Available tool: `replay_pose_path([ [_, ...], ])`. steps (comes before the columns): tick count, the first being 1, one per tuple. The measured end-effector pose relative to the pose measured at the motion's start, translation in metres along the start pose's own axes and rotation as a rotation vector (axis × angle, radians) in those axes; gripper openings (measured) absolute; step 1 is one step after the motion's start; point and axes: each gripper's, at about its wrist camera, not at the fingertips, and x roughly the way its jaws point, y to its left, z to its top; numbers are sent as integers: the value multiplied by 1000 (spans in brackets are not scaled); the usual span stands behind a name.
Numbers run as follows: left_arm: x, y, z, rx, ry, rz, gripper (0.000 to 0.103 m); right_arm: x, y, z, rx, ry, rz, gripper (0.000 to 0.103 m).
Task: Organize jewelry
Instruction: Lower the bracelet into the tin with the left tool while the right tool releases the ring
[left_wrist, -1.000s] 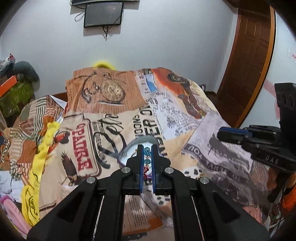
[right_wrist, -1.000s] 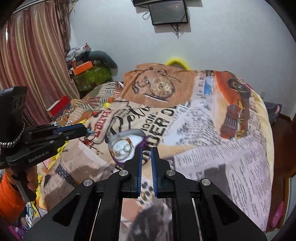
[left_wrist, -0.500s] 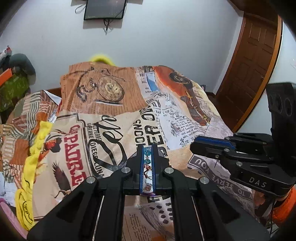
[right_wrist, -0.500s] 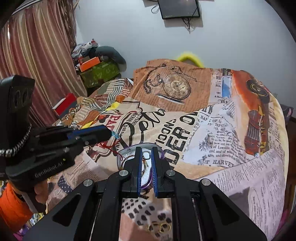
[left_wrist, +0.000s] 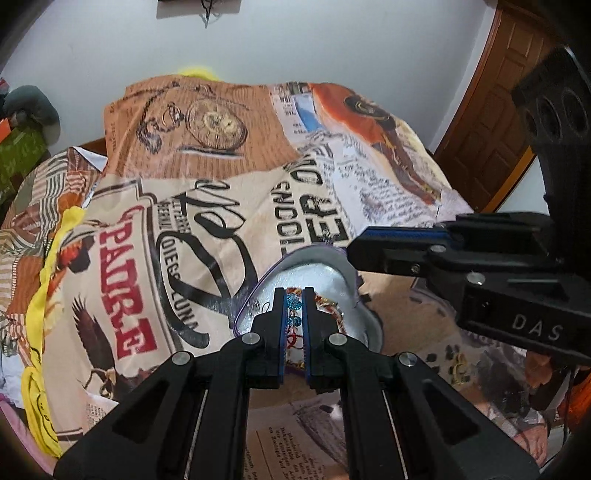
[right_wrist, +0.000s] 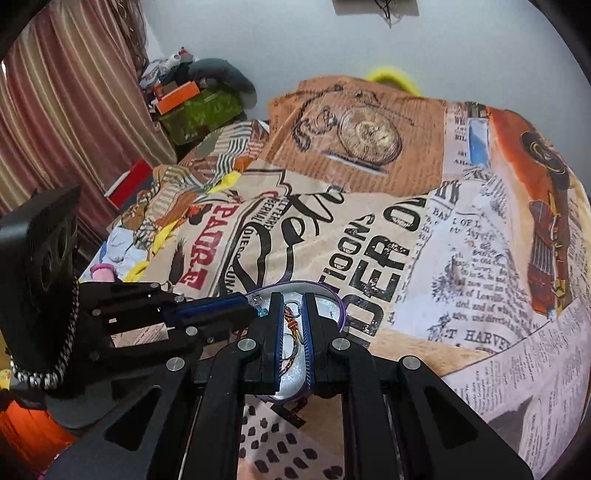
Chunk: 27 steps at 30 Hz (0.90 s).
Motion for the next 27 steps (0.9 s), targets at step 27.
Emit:
replay_pose_path([
  [27,-30,-4,-2,30,-34,37,15,0,-2,3,45,60,-31,15],
])
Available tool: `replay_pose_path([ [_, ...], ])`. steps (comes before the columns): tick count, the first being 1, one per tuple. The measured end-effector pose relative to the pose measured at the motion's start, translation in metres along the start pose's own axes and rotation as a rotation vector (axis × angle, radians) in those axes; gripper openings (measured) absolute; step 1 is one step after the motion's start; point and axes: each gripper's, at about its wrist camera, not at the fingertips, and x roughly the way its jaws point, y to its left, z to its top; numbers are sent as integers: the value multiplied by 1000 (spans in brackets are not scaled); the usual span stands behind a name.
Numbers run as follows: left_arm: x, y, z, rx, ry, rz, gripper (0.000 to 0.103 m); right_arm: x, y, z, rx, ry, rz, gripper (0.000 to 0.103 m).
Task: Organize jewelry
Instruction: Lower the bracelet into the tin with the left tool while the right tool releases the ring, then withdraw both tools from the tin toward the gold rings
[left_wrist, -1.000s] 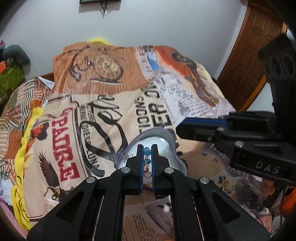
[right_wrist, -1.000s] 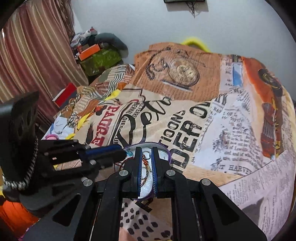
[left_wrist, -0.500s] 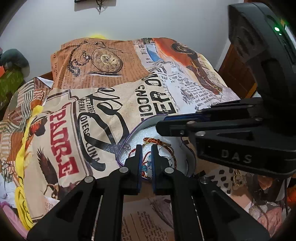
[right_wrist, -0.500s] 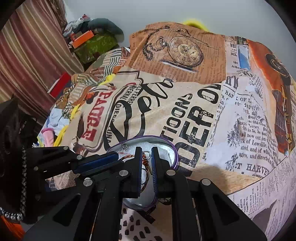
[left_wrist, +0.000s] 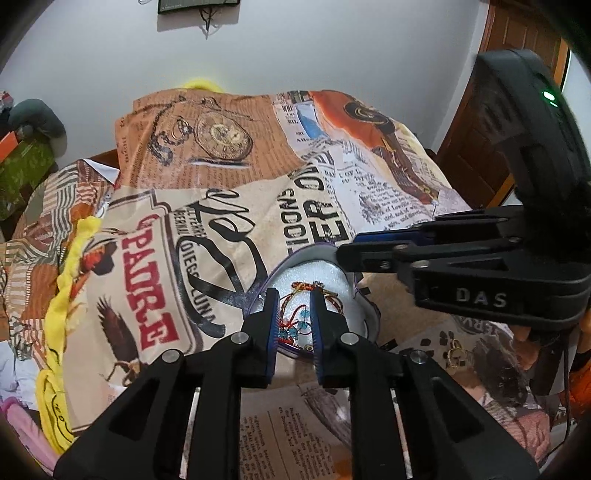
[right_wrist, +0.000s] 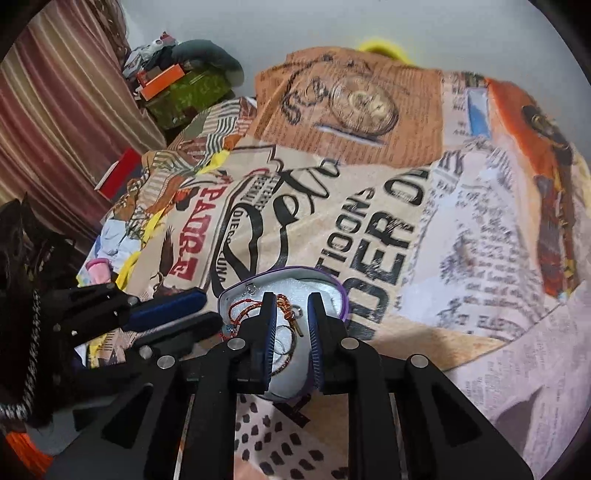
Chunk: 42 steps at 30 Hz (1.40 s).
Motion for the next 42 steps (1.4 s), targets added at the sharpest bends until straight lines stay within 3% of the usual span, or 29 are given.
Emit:
replay_pose_path([
  [4,-15,-4,3,2,-26,8,23,-26,4,-5,-23,-59,-24,15],
  [10,-35,-15,1,19,-48,4,24,-63,8,-21,-56,-133,-66,16],
  [12,-41,-20,0,30,-51,6,24,-72,8,-28,-65,-149,-76,19],
  [14,-47,-26,-3,44,-53,4,27,-80,7,-37,-69,-160,-85,32],
  [16,-52,-32,-7,54,-59,3,33,-87,5,-46,-71,-175,-98,36],
  [22,-56,-51,-21,84,-41,-12,35,-96,-1,-74,-90,-164,-137,36],
  [31,-26,-82,-45,115,69,-69,36,-92,-14,-112,-89,-112,-164,36],
  [42,9,-117,-55,172,150,-129,35,-89,-37,-132,-23,-78,-148,36],
])
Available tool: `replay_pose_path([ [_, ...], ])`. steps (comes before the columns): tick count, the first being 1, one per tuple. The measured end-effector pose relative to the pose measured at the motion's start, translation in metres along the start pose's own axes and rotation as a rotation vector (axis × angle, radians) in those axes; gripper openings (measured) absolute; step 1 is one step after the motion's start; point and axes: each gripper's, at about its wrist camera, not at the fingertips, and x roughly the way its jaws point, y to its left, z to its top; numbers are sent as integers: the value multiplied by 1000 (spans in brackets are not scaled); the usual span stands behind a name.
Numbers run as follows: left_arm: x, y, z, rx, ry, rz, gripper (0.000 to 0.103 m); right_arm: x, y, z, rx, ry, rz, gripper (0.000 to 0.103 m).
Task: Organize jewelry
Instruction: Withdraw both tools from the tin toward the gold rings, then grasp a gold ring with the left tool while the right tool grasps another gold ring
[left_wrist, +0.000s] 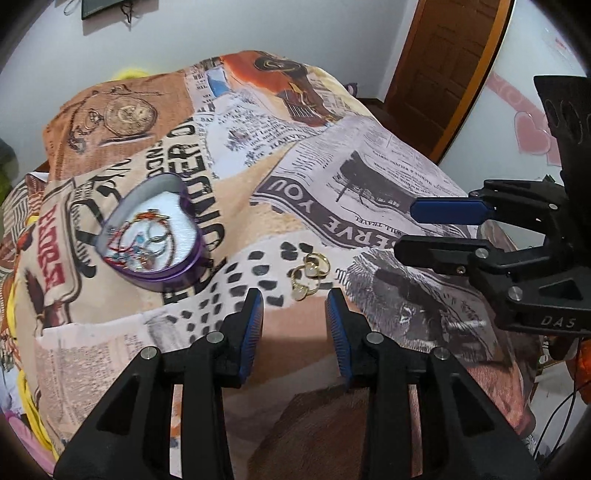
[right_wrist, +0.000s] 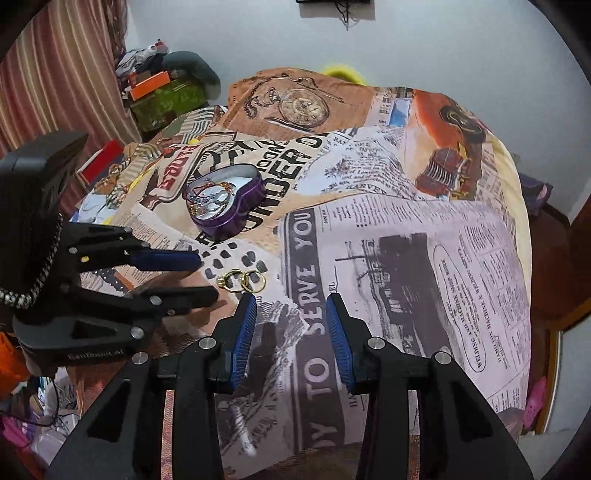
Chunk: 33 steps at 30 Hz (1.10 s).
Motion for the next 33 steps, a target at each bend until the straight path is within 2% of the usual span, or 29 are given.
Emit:
replay_pose_path([
  [2,5,-2,1,4,1,-5,34,1,-2,-1,11,1,9,36],
  [4,8,-4,2,12,-1,-14,25,3,-2,-1,17,2,19,36],
  [10,12,-4,0,14,-18,-28,7,16,5,3,2,18,37,36],
  [19,0,6,-10,5,-36,-10,7,31,17,9,-25,39,57,36],
  [29,-15,23,-26,-32,-51,-15,7,41,34,13,-47,66,115,36],
  [33,-17,23,-29,-20,-55,-8,7,49,46,15,-127,89,68,36],
])
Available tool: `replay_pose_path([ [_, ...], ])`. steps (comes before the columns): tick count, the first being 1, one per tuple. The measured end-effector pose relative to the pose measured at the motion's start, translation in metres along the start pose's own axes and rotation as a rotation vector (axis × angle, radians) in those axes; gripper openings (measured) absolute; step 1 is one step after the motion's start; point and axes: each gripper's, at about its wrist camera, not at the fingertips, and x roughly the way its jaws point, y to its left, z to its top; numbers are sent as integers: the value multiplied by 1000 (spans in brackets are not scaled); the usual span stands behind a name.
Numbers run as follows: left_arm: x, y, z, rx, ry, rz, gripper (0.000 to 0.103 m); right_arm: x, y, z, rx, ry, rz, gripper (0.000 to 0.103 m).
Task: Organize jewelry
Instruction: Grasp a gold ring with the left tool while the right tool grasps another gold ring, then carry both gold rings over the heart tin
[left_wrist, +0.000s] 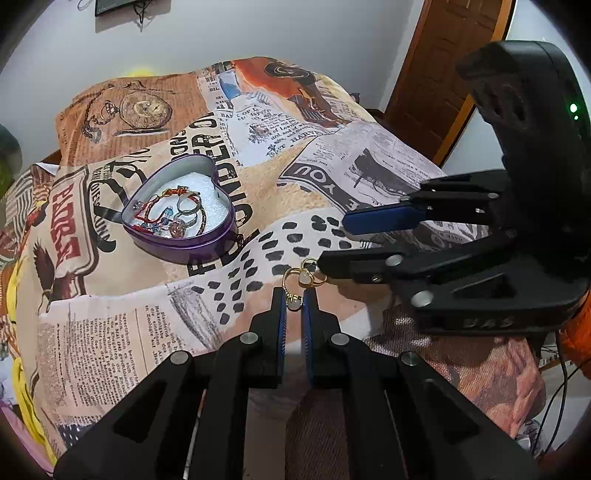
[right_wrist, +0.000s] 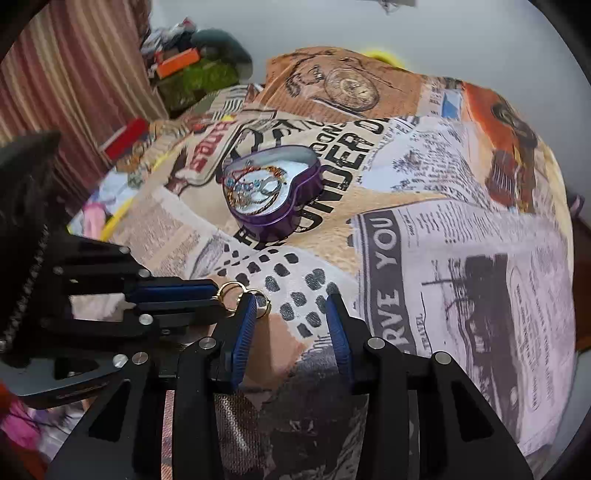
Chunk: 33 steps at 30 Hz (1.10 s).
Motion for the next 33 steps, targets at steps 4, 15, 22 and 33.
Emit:
replay_pose_path([
  [4,-1,0,-2,-3,-3,4,6,6,0,1,-64,13,-96,36],
  [15,-10,12,-7,-38,-19,19,6,-17,-23,-3,100,-20,12,36],
  [22,-12,17,-8,-66,-31,29,6,-2,3,0,-1,14,4,36],
  [33,-22,27,-5,-92,-62,47,6,4,8,1,-48,9,-12,18],
])
